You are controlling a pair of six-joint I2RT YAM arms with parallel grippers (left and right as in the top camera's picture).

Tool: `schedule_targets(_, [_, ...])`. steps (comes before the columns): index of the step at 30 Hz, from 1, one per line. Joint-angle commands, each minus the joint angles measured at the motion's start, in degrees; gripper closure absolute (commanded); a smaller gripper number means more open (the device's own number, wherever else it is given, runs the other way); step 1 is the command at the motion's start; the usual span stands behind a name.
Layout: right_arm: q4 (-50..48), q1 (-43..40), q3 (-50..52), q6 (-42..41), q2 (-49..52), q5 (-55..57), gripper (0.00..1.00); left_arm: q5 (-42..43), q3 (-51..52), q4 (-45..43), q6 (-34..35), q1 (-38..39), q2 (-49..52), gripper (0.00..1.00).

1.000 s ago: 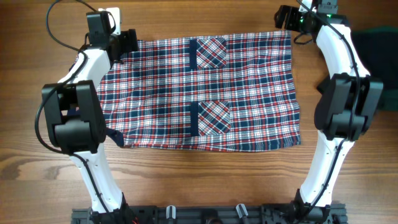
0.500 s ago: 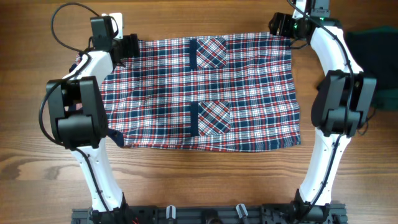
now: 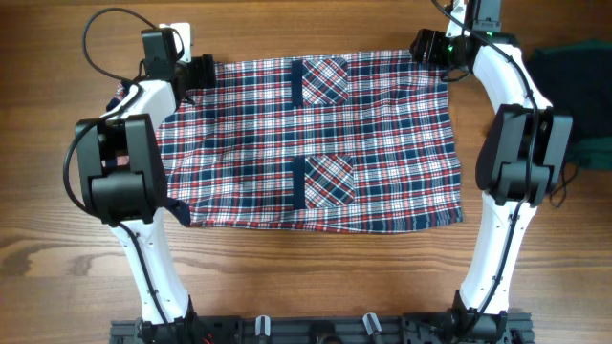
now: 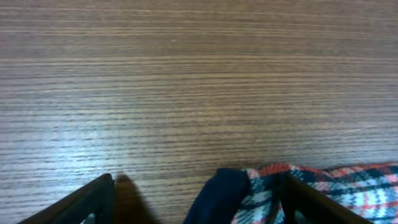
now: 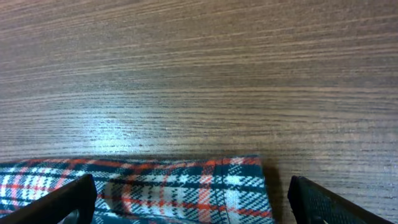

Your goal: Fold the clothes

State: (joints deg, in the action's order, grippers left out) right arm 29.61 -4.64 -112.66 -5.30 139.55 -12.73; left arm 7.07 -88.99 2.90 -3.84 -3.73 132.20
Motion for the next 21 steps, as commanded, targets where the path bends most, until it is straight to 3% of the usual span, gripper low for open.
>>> schedule_targets(1, [0.4, 0.3, -0.5, -0.7, 0.9, -1.3, 0.0, 2.5, -0.6, 0.1, -0.2, 0.0, 1.9, 0.22])
schedule_targets(4, [0.5, 0.3, -0.5, -0.7, 0.9, -1.3, 0.07, 2.4, -0.6, 0.3, -0.2, 0.0, 1.9, 0.46])
schedule_targets(6, [0.6, 0.3, -0.5, -0.7, 0.9, -1.3, 0.21, 2.3, -0.6, 0.3, -0.2, 0.0, 1.9, 0.64])
schedule_targets(8, [0.7, 0.3, -0.5, -0.7, 0.9, -1.3, 0.38, 2.3, -0.6, 0.5, -0.2, 0.0, 1.9, 0.74])
schedule_targets(12, [1.1, 0.3, -0.5, -0.7, 0.9, -1.3, 0.53, 2.3, -0.6, 0.5, -0.2, 0.0, 1.9, 0.76])
schedule_targets(14, [1.5, 0.3, -0.5, -0.7, 0.9, -1.3, 0.75, 2.3, -0.6, 0.5, -0.2, 0.0, 1.9, 0.82])
schedule_targets(19, [1.5, 0.3, -0.5, -0.9, 0.9, -0.9, 0.95, 2.3, -0.6, 0.5, -0.2, 0.0, 1.8, 0.95])
schedule_targets(21, [1.5, 0.3, -0.5, -0.9, 0.9, -0.4, 0.96, 1.8, -0.6, 0.5, -0.2, 0.0, 1.8, 0.96])
